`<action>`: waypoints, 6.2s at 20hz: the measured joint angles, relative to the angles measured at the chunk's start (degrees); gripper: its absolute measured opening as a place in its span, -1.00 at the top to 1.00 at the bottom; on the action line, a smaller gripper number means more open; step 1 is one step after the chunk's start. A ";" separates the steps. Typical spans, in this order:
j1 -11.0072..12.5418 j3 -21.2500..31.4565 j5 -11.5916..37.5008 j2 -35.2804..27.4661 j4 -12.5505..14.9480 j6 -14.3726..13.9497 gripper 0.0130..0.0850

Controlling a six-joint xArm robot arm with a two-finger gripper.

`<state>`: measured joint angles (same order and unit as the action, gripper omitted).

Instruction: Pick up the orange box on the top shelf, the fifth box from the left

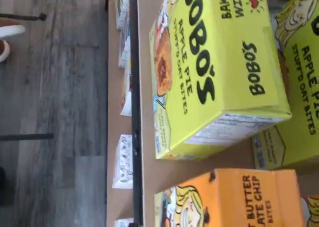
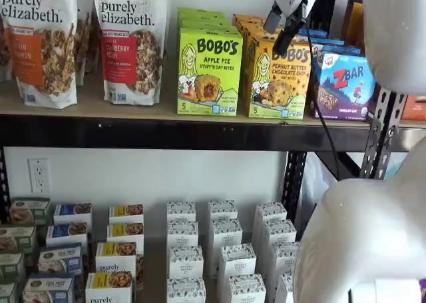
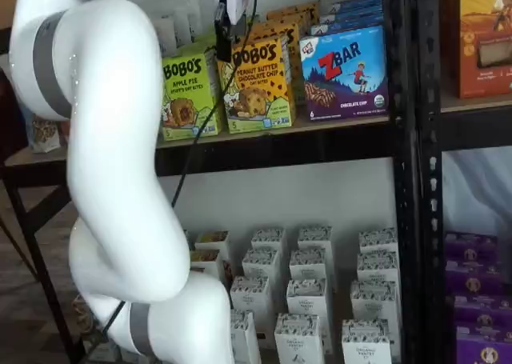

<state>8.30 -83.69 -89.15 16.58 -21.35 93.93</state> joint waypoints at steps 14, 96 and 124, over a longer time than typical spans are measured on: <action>-1.17 1.91 2.58 -1.50 3.42 0.61 -1.00; -1.77 0.45 -1.94 -1.76 5.15 -0.12 0.67; 0.00 -3.22 -18.64 6.07 6.56 -0.96 0.67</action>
<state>8.30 -86.91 -107.79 22.65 -14.79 92.97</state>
